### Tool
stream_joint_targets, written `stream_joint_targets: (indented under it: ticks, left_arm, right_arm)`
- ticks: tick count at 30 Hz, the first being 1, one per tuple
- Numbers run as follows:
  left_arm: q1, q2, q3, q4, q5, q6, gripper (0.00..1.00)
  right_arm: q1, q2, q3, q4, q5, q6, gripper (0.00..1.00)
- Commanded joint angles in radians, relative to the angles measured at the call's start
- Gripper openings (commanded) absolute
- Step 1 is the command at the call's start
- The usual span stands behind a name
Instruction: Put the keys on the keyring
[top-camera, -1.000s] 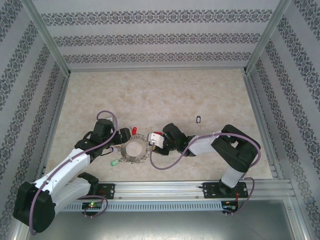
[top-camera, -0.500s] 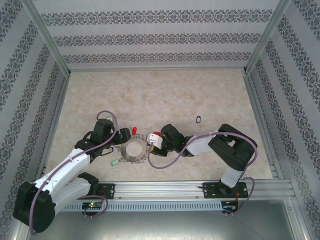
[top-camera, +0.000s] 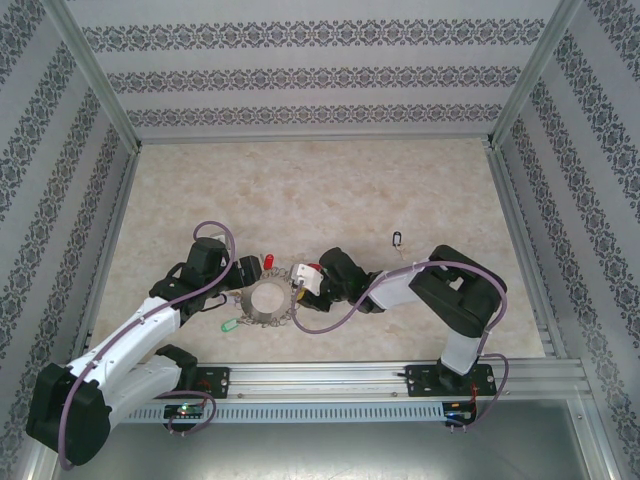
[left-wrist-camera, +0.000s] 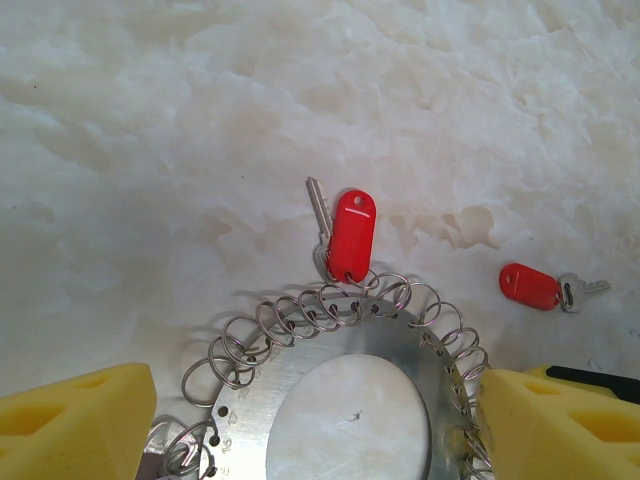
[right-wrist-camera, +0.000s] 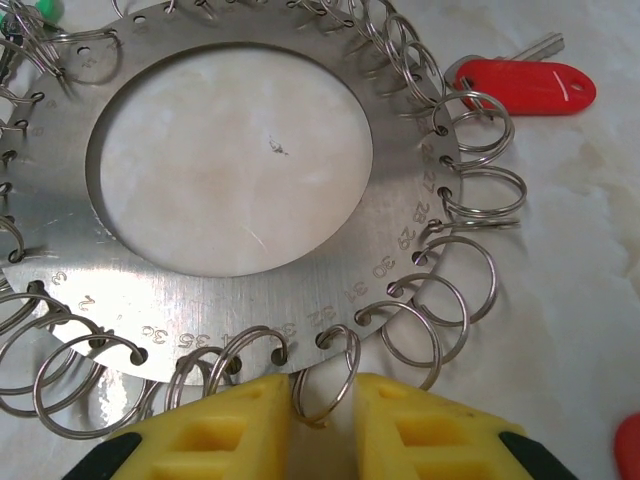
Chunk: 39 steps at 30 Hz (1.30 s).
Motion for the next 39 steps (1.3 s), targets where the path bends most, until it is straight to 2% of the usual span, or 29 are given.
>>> stream_joint_targets:
  ticks: [1, 5, 7, 8, 15, 21, 27, 31, 37, 39]
  left_arm:
    - [0.010, -0.021, 0.033, -0.030, -0.026, 0.030, 0.85]
    - [0.010, -0.024, 0.039, -0.032, -0.023, 0.036, 0.84]
    - [0.010, -0.025, 0.042, -0.035, -0.021, 0.038, 0.84]
    - [0.010, -0.026, 0.043, -0.036, -0.020, 0.038, 0.84]
    - [0.010, -0.067, 0.075, -0.029, -0.004, 0.081, 0.84]
    - [0.009, -0.159, 0.116, 0.011, 0.022, 0.199, 0.83]
    - [0.011, -0.228, 0.161, 0.064, 0.122, 0.389, 0.82]
    - [0.010, -0.227, 0.164, 0.134, 0.261, 0.498, 0.81]
    - [0.011, -0.154, 0.235, 0.069, 0.415, 0.667, 0.78]
    - [0.011, -0.141, 0.228, 0.089, 0.431, 0.703, 0.77]
  right_arm:
    - [0.011, 0.023, 0.012, 0.014, 0.010, 0.009, 0.22]
    - [0.012, 0.002, -0.001, 0.012, 0.031, -0.017, 0.17]
    - [0.011, -0.023, -0.004, 0.004, 0.037, -0.030, 0.06]
    - [0.011, -0.034, -0.001, -0.008, 0.038, -0.041, 0.05]
    - [-0.001, -0.175, -0.004, -0.087, 0.059, -0.117, 0.04]
    - [-0.047, -0.376, 0.030, -0.273, 0.012, -0.225, 0.04]
    - [-0.130, -0.523, 0.138, -0.492, -0.127, -0.344, 0.03]
    - [-0.156, -0.556, 0.203, -0.586, -0.251, -0.445, 0.00]
    - [-0.175, -0.535, 0.292, -0.676, -0.264, -0.540, 0.00]
    - [-0.192, -0.536, 0.288, -0.635, -0.294, -0.523, 0.00]
